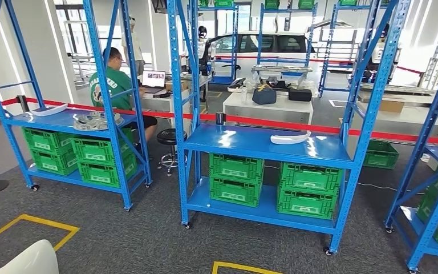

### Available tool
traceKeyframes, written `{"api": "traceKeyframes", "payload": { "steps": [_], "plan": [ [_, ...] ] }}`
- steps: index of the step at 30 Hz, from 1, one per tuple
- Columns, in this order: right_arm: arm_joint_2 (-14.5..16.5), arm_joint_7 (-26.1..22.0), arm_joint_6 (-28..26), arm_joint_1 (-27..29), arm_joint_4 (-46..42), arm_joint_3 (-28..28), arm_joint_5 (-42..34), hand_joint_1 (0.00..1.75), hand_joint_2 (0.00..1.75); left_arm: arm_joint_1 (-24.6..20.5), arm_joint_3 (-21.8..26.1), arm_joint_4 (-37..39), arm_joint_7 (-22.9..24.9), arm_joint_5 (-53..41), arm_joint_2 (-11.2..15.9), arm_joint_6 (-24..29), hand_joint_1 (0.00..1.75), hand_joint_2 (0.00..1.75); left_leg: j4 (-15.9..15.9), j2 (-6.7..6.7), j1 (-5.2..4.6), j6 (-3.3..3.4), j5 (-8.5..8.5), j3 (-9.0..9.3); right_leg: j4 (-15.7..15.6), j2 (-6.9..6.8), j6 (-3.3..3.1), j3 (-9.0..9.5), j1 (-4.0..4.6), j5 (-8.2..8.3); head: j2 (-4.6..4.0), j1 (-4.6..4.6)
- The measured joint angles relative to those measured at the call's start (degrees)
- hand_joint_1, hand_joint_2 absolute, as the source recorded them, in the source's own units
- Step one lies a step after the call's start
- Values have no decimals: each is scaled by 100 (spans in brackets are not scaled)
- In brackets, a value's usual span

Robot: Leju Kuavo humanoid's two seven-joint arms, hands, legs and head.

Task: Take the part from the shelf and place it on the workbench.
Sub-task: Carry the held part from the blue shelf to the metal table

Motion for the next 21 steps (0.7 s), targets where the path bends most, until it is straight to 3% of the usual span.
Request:
{"api": "traceKeyframes", "payload": {
  "steps": [2, 3, 5, 6, 8, 10, 12, 13, 15, 17, 18, 20, 21],
  "plan": [
    [-23, 3, -16, -16, 1, 1, 9, 0, 0, -83, -67, -10, 5, -15, -22, 2, 175, 175, 35, -128, -11, -37, 15, -35, -606, 180, -65, 294, 23, 194, 0, -1],
    [-34, 1, -23, -29, 1, 1, 11, 0, 0, -117, -101, -15, 11, -42, -31, 2, 175, 175, 38, -181, -7, -67, 28, -58, -703, 215, -84, 330, 34, 199, 0, 0],
    [-46, -2, -35, -61, 0, 1, 10, 0, 0, -157, -142, -27, 23, -83, -38, 1, 175, 175, 17, -283, -4, -140, 68, -104, -736, 94, -120, 324, 31, 242, 0, 4],
    [-50, -2, -39, -75, 0, 0, 10, 0, 0, -167, -153, -34, 23, -94, -39, 1, 175, 175, 37, -251, -12, -171, 56, -136, -765, 36, -152, 323, 16, 268, 0, 3],
    [-52, -2, -44, -81, 0, 0, 9, 0, 0, -207, -164, -46, 23, -101, -40, 2, 175, 175, 334, -14, -26, -230, -147, -296, -820, -101, -210, 320, -22, 315, 0, -10],
    [-56, -1, -47, -67, 0, 0, 9, 0, 0, -242, -181, -46, 21, -101, -43, 1, 175, 175, 1036, 255, 3, -298, -536, -604, -824, -241, -230, 299, -21, 322, 0, -21],
    [-56, 2, -47, -56, 0, 0, 9, 0, 0, -241, -192, -34, 21, -101, -47, 0, 175, 175, 1566, 344, 49, -356, -724, -817, -820, -397, -229, 282, -22, 322, 0, -21],
    [-56, 3, -48, -56, 0, 0, 9, 0, 0, -238, -193, -29, 22, -101, -48, 0, 175, 175, 1532, 369, 68, -374, -658, -772, -819, -474, -225, 281, -25, 320, 0, -21],
    [-55, 2, -48, -62, 0, 0, 9, 0, 0, -242, -193, -26, 23, -101, -49, -1, 175, 175, 821, 522, 87, -385, -305, -353, -812, -619, -205, 299, -29, 308, 0, -22],
    [-55, -1, -49, -67, 0, 0, 9, 0, 0, -257, -196, -33, 21, -101, -49, -1, 175, 175, 108, 759, 56, -325, -78, 36, -803, -744, -149, 327, -8, 287, 0, -21],
    [-55, -2, -50, -71, 0, 0, 10, 0, 0, -263, -198, -36, 19, -101, -49, 0, 175, 175, -45, 820, 38, -283, -48, 107, -800, -800, -116, 338, 4, 282, 0, -19],
    [-55, -1, -52, -84, 0, 0, 10, 0, 0, -265, -202, -40, 17, -101, -48, 0, 175, 175, -75, 721, 20, -203, -36, 70, -809, -915, -51, 359, 10, 282, 0, -16],
    [-55, -1, -53, -93, 0, 0, 10, 0, 0, -262, -203, -44, 16, -101, -48, 0, 175, 175, -90, 655, 31, -170, -16, 65, -797, -893, -12, 370, -1, 263, 0, -14]
  ]
}}
